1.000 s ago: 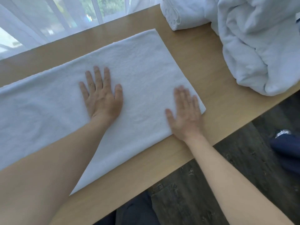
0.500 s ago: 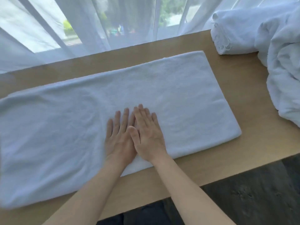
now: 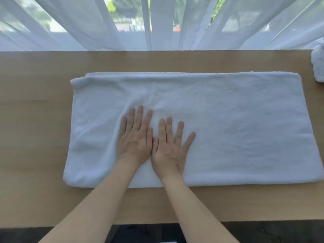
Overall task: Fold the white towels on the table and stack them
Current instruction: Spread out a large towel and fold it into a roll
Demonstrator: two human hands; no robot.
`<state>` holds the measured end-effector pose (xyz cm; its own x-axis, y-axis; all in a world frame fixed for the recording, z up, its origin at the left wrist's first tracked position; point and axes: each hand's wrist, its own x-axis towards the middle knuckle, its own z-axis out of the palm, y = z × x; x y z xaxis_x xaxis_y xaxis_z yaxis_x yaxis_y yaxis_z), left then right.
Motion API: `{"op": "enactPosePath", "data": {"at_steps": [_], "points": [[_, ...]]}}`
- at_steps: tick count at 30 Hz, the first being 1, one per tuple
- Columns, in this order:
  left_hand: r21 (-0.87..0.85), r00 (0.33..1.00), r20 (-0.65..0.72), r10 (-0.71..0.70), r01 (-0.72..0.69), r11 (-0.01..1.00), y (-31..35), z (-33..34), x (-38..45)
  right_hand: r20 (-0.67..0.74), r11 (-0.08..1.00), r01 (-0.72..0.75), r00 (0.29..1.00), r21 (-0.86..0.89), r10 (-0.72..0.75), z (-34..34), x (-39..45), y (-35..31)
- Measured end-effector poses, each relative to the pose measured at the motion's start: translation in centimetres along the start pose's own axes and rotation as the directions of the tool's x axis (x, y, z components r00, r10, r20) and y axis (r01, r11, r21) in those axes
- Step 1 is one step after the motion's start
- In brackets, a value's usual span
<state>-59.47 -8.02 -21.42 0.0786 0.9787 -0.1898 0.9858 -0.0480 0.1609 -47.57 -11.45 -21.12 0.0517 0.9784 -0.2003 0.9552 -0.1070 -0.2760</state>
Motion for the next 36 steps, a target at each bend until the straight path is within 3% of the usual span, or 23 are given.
{"op": "enactPosePath", "data": {"at_steps": [10,17,20,22,24,27,32,36], "points": [[-0.082,0.999,-0.015,-0.052,0.05,0.995,-5.5,-2.4,5.6,-0.17,0.998,-0.01,0.985,-0.057,0.0,0.9,0.5,0.1],[-0.037,0.984,-0.014,-0.175,0.174,0.984,-13.8,-4.6,11.5,-0.178,0.997,-0.028,0.984,-0.077,0.014,0.7,0.4,-0.1],[-0.042,0.977,-0.041,-0.211,0.209,0.977,-14.0,-5.3,11.6,-0.166,0.997,-0.043,0.986,-0.072,0.03,0.5,0.4,-0.3],[-0.083,0.989,-0.079,-0.128,0.122,0.989,-10.6,-4.9,8.8,-0.167,0.996,-0.048,0.985,-0.068,0.036,0.4,0.4,-0.5],[-0.125,0.994,-0.079,0.072,-0.082,0.989,-6.0,-3.1,3.1,-0.181,0.996,-0.055,0.983,-0.064,0.042,0.4,0.4,-0.4],[-0.053,0.971,0.005,0.239,-0.238,0.97,-3.0,0.0,-5.4,-0.186,0.996,-0.054,0.982,-0.07,0.04,0.8,0.5,-0.2],[0.013,0.998,0.034,0.051,-0.051,0.999,-9.7,-0.3,-6.3,-0.204,0.997,-0.054,0.978,-0.046,0.043,0.9,0.5,-0.2],[-0.041,0.991,0.048,-0.128,0.13,0.991,-14.5,-1.4,-6.1,-0.183,0.996,-0.053,0.982,-0.069,0.04,1.0,0.4,-0.1]]}}
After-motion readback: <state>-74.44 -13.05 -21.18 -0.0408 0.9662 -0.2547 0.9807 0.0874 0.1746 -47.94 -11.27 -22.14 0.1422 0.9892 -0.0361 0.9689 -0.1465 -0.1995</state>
